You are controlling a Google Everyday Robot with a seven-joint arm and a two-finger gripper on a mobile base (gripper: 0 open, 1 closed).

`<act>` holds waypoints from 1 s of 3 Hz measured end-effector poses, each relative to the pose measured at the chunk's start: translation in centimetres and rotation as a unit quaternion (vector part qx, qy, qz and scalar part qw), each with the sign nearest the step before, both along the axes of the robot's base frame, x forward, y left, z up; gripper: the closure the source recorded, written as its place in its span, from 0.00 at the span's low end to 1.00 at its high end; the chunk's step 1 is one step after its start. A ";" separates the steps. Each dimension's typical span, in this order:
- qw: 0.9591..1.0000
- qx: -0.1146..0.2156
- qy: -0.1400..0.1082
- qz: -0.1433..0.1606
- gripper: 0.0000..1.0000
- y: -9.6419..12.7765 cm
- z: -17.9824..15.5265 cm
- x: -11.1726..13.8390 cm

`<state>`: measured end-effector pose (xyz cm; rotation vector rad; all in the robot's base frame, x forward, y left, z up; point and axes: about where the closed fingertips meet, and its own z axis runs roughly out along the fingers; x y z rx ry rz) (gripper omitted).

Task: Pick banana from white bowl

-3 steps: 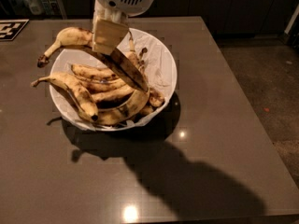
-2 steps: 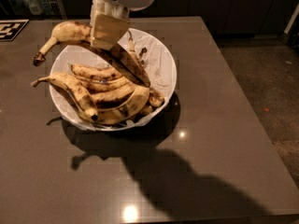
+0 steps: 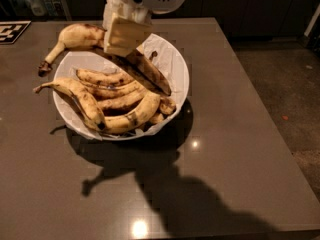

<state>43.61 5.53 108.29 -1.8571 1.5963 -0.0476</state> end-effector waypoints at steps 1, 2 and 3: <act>1.000 0.000 0.000 0.000 1.00 0.0 0.0 0.0; 1.000 0.000 0.000 0.000 1.00 0.0 0.0 0.0; 1.000 0.000 0.000 0.000 1.00 0.0 0.0 0.0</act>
Offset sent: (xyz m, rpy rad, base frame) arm -0.0205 -0.0634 -0.0445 0.0524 0.0517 -0.1069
